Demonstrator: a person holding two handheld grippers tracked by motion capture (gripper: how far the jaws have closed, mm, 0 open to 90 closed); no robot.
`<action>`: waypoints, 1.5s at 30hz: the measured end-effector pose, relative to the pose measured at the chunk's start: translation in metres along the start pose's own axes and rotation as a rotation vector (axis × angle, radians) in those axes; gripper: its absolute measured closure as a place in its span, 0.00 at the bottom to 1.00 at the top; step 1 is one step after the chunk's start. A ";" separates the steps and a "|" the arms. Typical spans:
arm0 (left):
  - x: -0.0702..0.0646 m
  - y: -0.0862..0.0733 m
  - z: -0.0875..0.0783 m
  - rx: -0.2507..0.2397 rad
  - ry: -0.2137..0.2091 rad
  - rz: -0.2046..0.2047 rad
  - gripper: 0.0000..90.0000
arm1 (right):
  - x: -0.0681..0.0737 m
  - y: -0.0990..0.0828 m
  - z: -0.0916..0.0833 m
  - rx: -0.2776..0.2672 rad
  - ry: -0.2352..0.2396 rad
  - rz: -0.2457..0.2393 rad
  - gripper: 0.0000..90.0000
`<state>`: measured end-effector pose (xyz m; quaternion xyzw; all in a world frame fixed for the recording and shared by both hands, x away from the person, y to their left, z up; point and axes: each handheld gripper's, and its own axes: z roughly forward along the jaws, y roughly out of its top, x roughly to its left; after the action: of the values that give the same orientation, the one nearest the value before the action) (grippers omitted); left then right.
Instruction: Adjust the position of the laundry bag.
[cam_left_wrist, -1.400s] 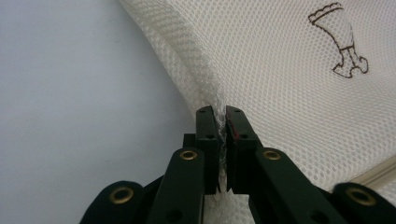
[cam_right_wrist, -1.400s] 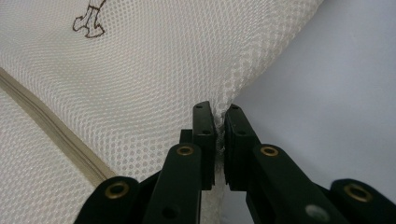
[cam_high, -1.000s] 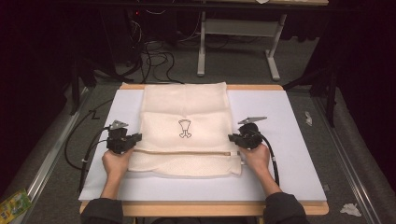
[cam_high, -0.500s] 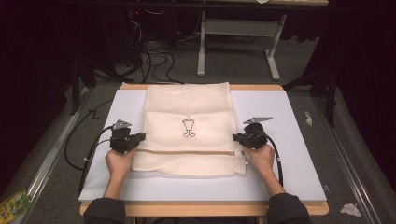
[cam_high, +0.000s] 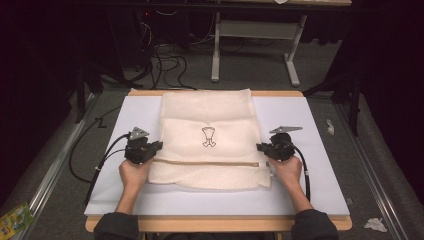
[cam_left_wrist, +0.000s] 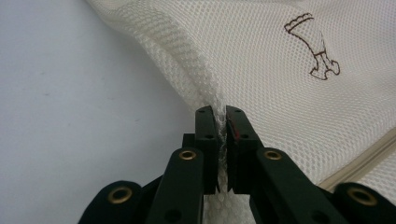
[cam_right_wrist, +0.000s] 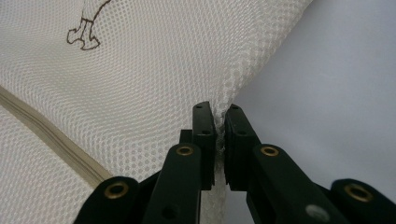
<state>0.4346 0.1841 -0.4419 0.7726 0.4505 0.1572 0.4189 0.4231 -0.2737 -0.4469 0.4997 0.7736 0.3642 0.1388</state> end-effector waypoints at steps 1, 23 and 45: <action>-0.002 0.000 0.001 -0.002 -0.008 0.003 0.94 | -0.003 -0.002 -0.002 -0.006 -0.001 0.003 0.96; -0.029 0.013 0.022 0.004 -0.056 0.015 0.93 | -0.031 -0.024 -0.028 -0.055 -0.022 0.070 0.95; -0.043 0.011 0.029 0.065 -0.064 0.058 0.91 | -0.043 -0.043 -0.035 -0.039 -0.031 0.090 0.94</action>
<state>0.4352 0.1308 -0.4444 0.8031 0.4191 0.1296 0.4032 0.3937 -0.3359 -0.4594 0.5366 0.7410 0.3771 0.1441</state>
